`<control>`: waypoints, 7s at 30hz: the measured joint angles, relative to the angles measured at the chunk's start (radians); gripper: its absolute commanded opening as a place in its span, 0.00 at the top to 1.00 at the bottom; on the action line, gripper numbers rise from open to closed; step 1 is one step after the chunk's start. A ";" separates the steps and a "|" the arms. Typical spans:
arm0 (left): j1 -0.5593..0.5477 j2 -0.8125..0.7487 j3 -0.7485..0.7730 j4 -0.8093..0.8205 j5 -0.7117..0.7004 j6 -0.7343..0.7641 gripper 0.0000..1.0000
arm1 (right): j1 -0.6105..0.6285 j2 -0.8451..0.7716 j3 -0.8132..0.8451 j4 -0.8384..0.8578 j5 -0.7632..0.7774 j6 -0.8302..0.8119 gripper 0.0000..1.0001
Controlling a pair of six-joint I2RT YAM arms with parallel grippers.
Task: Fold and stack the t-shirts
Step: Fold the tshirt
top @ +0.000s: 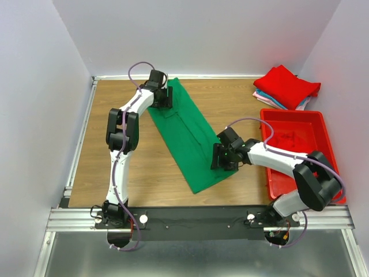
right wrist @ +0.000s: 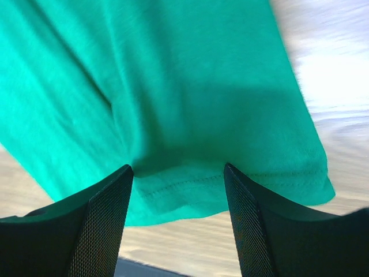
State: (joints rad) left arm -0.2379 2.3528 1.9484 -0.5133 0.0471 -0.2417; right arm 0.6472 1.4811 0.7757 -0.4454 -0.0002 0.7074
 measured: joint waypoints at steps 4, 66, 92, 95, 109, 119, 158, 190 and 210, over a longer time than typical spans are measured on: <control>0.000 0.043 0.073 -0.022 0.016 0.035 0.23 | 0.067 0.025 0.019 0.010 -0.026 0.064 0.28; -0.194 -1.035 -1.002 -0.134 -0.161 -0.237 0.20 | 0.341 0.090 0.108 -0.226 0.190 0.226 0.75; -0.503 -1.178 -1.239 -0.291 -0.086 -0.497 0.47 | 0.339 0.035 0.039 -0.157 0.163 0.261 0.98; -0.518 -1.151 -1.264 -0.283 -0.067 -0.505 0.47 | 0.339 0.030 0.033 -0.156 0.163 0.270 0.98; -0.617 -1.081 -1.293 -0.201 0.017 -0.552 0.57 | 0.339 0.014 0.019 -0.157 0.163 0.309 0.98; -0.664 -1.123 -1.307 -0.218 0.013 -0.638 0.58 | 0.339 0.001 0.012 -0.182 0.163 0.322 0.98; -0.667 -1.089 -1.179 -0.224 -0.051 -0.618 1.00 | 0.339 -0.035 0.124 -0.278 0.184 0.321 0.99; -0.153 -0.687 -0.718 -0.153 -0.146 -0.163 1.00 | -0.014 0.511 0.870 -0.316 0.306 0.049 0.99; 0.008 -0.305 -0.259 -0.175 -0.086 -0.001 0.36 | -0.137 0.843 1.272 -0.329 0.182 -0.083 0.30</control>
State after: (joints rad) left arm -0.2298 2.0480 1.6894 -0.6884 -0.0391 -0.2424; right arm 0.5102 2.3241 2.0476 -0.7742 0.1818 0.6247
